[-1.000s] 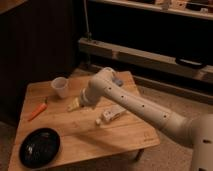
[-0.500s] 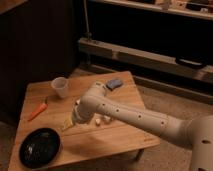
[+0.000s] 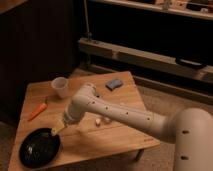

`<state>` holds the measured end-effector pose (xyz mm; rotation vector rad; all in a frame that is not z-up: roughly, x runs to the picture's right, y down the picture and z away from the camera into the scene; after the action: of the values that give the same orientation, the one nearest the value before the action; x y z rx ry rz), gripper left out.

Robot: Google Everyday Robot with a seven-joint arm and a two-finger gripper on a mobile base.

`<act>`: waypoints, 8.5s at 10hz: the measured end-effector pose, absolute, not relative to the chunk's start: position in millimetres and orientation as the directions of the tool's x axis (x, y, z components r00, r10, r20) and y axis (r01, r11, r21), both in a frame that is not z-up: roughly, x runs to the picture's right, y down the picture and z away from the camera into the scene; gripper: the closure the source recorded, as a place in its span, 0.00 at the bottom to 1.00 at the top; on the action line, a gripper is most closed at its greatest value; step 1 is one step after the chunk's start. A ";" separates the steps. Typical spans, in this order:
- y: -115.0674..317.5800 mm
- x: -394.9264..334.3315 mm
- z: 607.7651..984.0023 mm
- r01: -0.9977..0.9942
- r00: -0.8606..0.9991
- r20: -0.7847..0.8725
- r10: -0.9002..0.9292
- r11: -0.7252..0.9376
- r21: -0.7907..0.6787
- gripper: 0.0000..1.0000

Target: Drag the ceramic bowl in a circle

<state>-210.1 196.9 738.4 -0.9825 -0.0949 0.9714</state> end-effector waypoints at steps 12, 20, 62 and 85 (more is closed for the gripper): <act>207.1 -214.3 739.8 -0.669 0.568 -0.332 0.753 0.187 -0.720 0.20; 223.8 -261.3 742.0 -0.641 0.523 -0.338 0.783 0.100 -0.761 0.20; 231.7 -208.7 755.3 -0.800 0.576 -0.520 0.631 0.305 -0.517 1.00; 204.8 -144.9 760.1 -0.835 0.509 -0.497 0.702 0.264 -0.482 1.00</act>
<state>-144.9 204.8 760.1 -0.7796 0.1974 1.0483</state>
